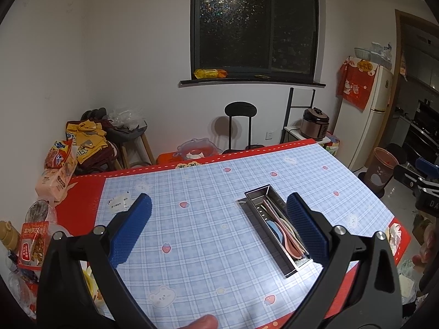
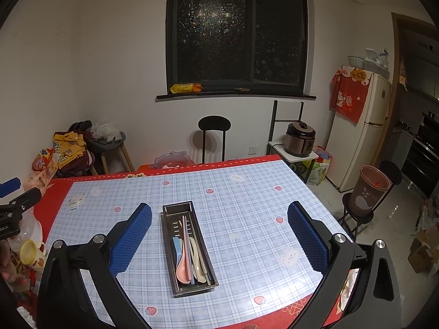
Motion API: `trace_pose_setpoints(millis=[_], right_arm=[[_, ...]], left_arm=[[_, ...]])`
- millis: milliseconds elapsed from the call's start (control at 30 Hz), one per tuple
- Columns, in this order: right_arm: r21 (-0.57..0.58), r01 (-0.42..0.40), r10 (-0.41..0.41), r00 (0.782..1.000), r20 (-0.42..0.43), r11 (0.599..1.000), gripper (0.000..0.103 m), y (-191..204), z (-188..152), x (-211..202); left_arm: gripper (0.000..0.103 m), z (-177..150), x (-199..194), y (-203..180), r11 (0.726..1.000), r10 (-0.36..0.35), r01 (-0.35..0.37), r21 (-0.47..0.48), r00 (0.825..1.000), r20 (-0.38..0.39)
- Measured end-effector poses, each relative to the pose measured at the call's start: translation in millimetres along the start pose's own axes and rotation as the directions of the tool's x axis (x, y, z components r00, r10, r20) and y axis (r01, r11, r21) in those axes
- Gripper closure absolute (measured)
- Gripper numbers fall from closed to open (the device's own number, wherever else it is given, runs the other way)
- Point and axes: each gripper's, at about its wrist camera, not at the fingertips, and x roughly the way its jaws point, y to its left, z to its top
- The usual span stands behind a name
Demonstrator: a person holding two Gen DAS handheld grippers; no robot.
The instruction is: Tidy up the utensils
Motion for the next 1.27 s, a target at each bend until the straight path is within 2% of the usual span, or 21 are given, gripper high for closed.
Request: trace_pose_setpoints(millis=[1267], right_arm=[[0.012,0.033,-0.033,0.999,-0.019,0.999,0.006,-5,0,11]], left_arm=[[0.006,1,14,-9,0.999,-0.029,0.030,0.017,0.999,-0.034]])
